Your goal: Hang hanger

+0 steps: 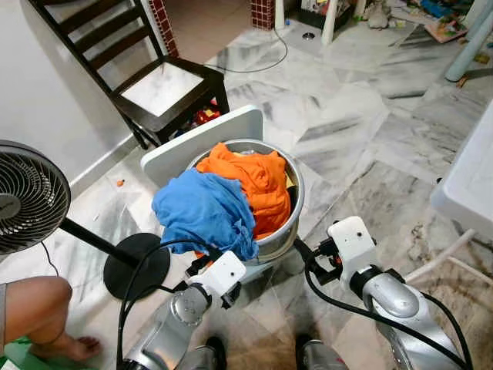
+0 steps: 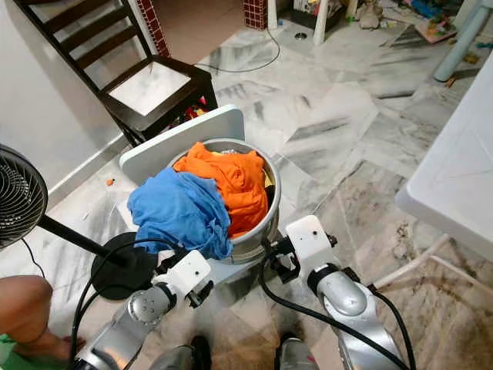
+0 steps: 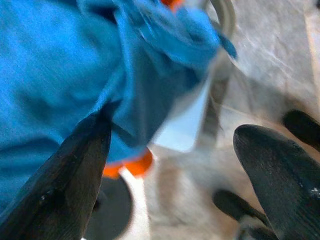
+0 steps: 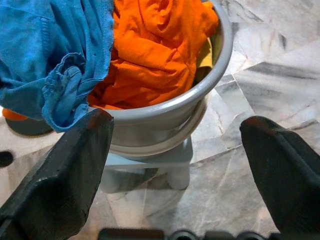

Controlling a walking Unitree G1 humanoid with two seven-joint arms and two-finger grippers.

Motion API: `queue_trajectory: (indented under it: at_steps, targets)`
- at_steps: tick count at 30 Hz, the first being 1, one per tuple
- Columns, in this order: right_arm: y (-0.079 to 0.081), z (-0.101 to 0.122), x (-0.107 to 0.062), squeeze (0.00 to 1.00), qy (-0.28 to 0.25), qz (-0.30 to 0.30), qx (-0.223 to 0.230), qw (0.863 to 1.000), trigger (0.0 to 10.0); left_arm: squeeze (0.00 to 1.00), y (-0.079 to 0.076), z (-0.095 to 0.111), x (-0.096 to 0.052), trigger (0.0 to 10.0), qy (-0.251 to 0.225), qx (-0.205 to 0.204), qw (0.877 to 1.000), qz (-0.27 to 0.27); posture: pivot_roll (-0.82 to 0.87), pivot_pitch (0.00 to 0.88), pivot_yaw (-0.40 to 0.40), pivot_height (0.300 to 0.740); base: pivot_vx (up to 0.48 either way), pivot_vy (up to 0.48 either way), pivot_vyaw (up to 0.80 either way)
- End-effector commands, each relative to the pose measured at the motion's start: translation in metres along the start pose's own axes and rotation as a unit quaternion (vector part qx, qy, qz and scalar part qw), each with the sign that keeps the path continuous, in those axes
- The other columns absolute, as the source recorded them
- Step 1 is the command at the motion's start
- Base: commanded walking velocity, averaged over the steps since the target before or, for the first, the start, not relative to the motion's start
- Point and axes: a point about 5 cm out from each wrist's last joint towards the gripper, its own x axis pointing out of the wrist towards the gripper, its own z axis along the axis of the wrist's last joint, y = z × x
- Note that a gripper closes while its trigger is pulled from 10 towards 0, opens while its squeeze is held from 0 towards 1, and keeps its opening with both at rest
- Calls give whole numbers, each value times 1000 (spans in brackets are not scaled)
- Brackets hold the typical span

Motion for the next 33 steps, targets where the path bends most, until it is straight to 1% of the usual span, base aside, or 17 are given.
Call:
queue_trajectory:
  at_steps: [1, 2, 3, 6, 7, 8, 9, 10, 13, 19, 20, 21, 22, 23, 24, 27, 33]
  targets:
    - [6, 1, -3, 0, 0, 9, 6, 1000, 10000, 1000, -1, -3, 1, 10000, -2, 18, 1000, 2, -126, 274, 129, 740, 0, 0, 0]
    - [6, 1, -3, 0, 0, 9, 6, 1000, 10000, 1000, -1, -3, 1, 10000, -2, 18, 1000, 2, -126, 274, 129, 740, 0, 0, 0]
    - [6, 2, -4, 0, 1, 9, 7, 1000, 10000, 1000, -1, -1, 5, 10000, -8, 44, 999, 2, -128, 276, 131, 740, 0, 0, 0]
    - [7, 2, -4, 0, 1, 7, 10, 1000, 10000, 1000, 2, 3, 9, 10000, -15, 63, 998, -2, -129, 278, 135, 740, 0, 0, 0]
    - [7, 2, -4, 0, 2, 6, 11, 1000, 10000, 820, 3, 4, 10, 10000, -17, 68, 998, -4, -129, 278, 135, 740, 0, 0, 0]
    - [7, 2, -4, 0, 2, 6, 11, 1000, 10000, 820, 3, 4, 10, 10000, -17, 68, 998, -4, -129, 278, 135, 740, 0, 0, 0]
    - [7, 2, -4, 0, 3, 6, 12, 1000, 10000, 0, 4, 3, 12, 10000, -15, 74, 997, -11, -126, 278, 138, 740, 0, 0, 0]
    - [8, 2, -4, 0, 3, 6, 13, 1000, 10000, 0, 4, 3, 13, 10000, -13, 75, 997, -15, -126, 278, 138, 740, 0, 0, 0]
    - [10, 3, -4, 0, 3, 6, 15, 1000, 10000, 0, 3, 0, 17, 10000, -5, 98, 994, -36, -127, 278, 144, 740, 0, 0, 0]
    - [11, 3, -4, 0, 4, 4, 18, 1000, 10000, 0, 6, -5, 18, 10000, 6, 115, 993, -41, -127, 281, 147, 740, 0, 0, 0]
    - [11, 3, -4, 0, 4, 4, 18, 1000, 10000, 0, 7, -6, 19, 10000, 5, 126, 991, -42, -127, 281, 147, 740, 0, 0, 0]
    - [11, 2, -4, 0, 4, 3, 18, 1000, 10000, 0, 9, -7, 19, 9176, 1, 138, 990, -42, -127, 281, 147, 740, 0, 0, 0]
    - [11, 2, -4, 0, 5, 2, 18, 1000, 10000, 0, 9, -8, 19, 9176, -1, 146, 988, -43, -127, 281, 147, 740, 0, 0, 0]
    - [10, 2, -4, 0, 5, 0, 18, 1000, 10000, 0, 12, -10, 19, 3686, -4, 165, 985, -42, -127, 281, 147, 740, 0, 0, 0]
    - [10, 2, -4, 0, 5, 0, 18, 1000, 10000, 0, 13, -11, 19, 0, -5, 174, 984, -43, -128, 281, 147, 740, 0, 0, 0]
    - [9, 2, -4, 0, 6, -4, 18, 1000, 10000, 0, 16, -13, 20, 0, -7, 194, 980, -41, -128, 281, 147, 740, 0, 0, 0]
    - [9, 1, -3, 0, 6, -8, 17, 1000, 10000, 0, 25, -14, 21, 0, -13, 214, 977, -19, -128, 277, 148, 740, 0, 0, 0]
